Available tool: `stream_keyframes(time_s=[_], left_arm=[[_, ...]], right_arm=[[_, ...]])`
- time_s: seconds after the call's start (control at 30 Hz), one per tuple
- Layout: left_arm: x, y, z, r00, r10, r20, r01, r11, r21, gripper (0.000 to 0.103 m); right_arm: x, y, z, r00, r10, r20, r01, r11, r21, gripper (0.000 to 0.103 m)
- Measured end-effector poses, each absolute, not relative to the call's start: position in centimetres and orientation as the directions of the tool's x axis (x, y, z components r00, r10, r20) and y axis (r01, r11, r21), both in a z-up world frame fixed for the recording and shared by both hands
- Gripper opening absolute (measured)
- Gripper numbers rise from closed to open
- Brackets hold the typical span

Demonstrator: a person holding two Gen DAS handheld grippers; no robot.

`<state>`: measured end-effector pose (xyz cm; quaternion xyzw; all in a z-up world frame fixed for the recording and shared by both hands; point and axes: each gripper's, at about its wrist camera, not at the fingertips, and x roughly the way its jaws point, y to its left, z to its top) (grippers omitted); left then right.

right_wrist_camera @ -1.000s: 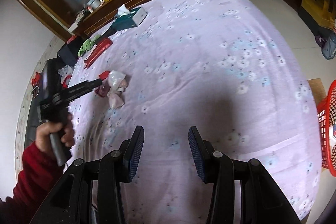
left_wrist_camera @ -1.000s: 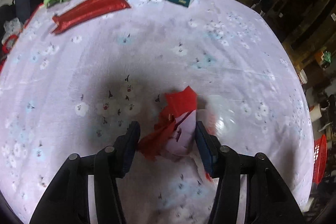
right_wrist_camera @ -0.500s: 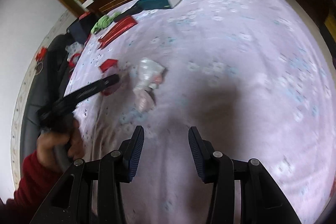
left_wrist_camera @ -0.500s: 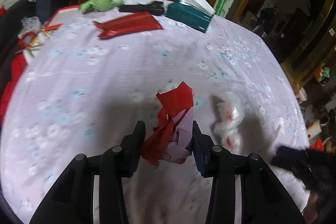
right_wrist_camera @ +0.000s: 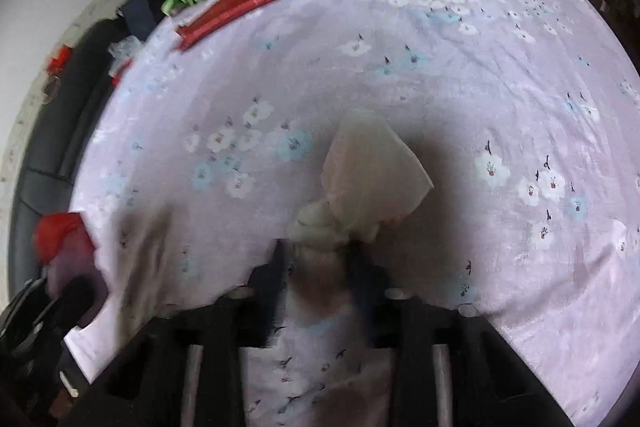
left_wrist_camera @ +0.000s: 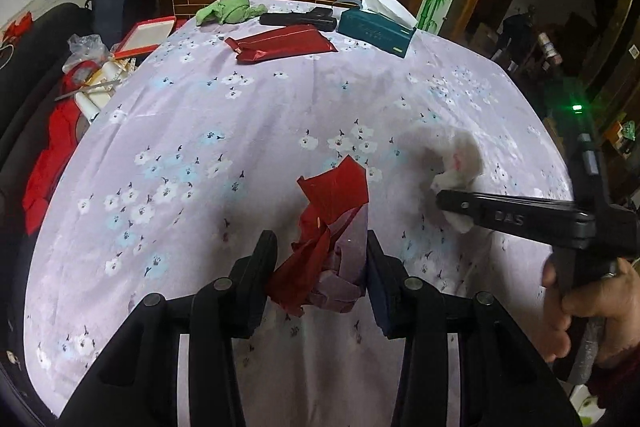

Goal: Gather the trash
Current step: 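Carry the red packet and plastic bag over the red wastebasket with both tools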

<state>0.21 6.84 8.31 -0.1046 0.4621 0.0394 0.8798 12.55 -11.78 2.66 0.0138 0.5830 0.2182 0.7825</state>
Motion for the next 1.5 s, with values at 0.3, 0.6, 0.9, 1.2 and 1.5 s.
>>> stream_keyframes(time_s=[0.3, 0.6, 0.9, 1.2, 1.5], left_arm=[[-1.0, 1.2, 9.4, 0.591, -0.076, -0.803, -0.079, 0.985, -0.152, 0.041], [-3.1, -6.5, 10.0, 0.587, -0.11, -0.802, 0.02, 0.992, -0.122, 0.041], [-4.2, -14.6, 11.9, 0.594, -0.159, -0.789, 0.15, 0.985, -0.086, 0.041], [-4.7, -22.7, 13.6, 0.583, -0.238, -0.777, 0.281, 0.956, -0.082, 0.041], [-4.8, -29.4, 14.7, 0.564, -0.31, -0.765, 0.401, 0.913, -0.075, 0.041]], right_arm=[[7.8, -14.4, 7.1, 0.322, 0.389, -0.863, -0.37, 0.891, 0.263, 0.028], [1.8, -20.8, 9.1, 0.368, 0.388, -0.845, -0.338, 0.902, 0.267, 0.028], [-3.0, -29.1, 9.9, 0.415, 0.363, -0.834, -0.242, 0.928, 0.283, 0.029], [-6.5, -37.7, 11.1, 0.473, 0.325, -0.819, -0.136, 0.945, 0.296, 0.029], [-9.4, -45.1, 12.9, 0.535, 0.274, -0.799, -0.024, 0.95, 0.31, 0.029]])
